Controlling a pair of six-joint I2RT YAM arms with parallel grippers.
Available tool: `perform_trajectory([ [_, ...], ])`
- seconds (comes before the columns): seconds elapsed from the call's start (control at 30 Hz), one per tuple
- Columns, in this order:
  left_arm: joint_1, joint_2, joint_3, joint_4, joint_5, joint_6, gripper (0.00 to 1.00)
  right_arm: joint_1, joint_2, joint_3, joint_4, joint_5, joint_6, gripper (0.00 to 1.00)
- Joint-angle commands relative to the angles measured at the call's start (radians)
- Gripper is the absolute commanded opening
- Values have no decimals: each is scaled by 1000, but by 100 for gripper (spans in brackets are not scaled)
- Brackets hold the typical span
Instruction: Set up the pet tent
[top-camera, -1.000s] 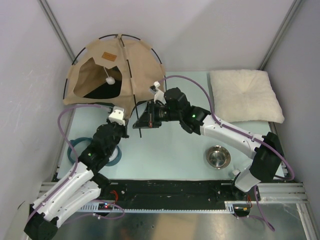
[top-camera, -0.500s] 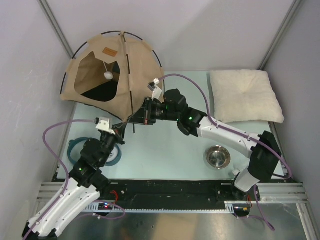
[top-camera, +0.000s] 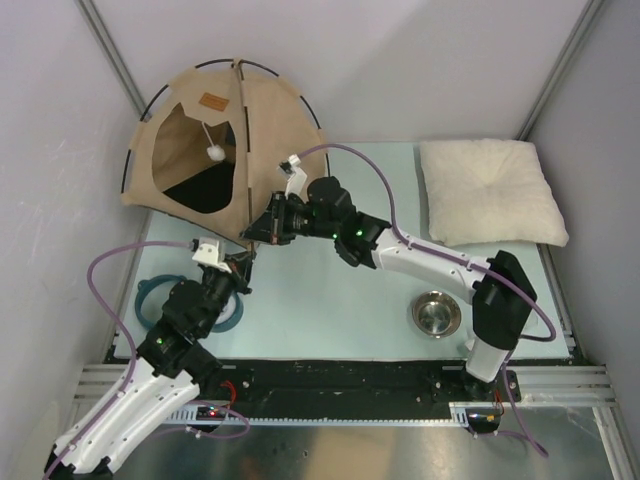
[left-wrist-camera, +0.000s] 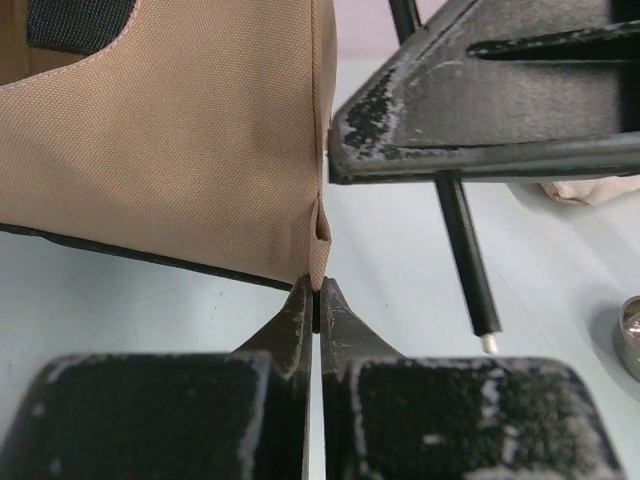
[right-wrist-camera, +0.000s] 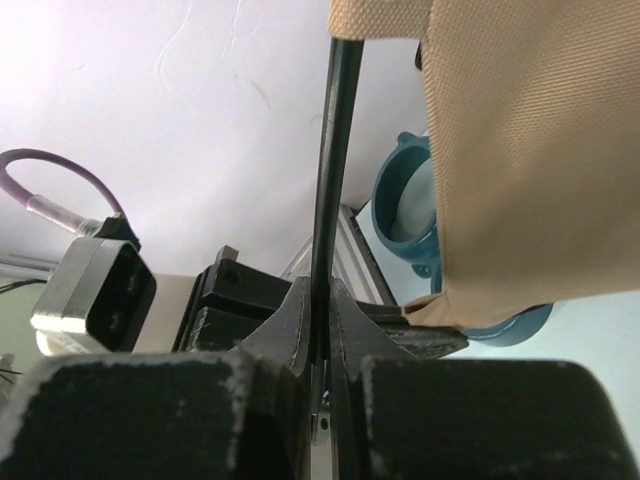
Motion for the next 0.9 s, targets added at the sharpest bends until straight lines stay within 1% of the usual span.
perform_trajectory([
  [0.0, -30, -24, 21, -51, 24, -36, 0, -22, 22, 89, 65, 101, -96, 0],
  [0.43, -77, -47, 7, -76, -5, -57, 0, -62, 97, 151, 79, 130, -103, 0],
  [0.87, -124, -60, 4, -119, -48, -85, 0, -114, 159, 230, 42, 117, -106, 0],
])
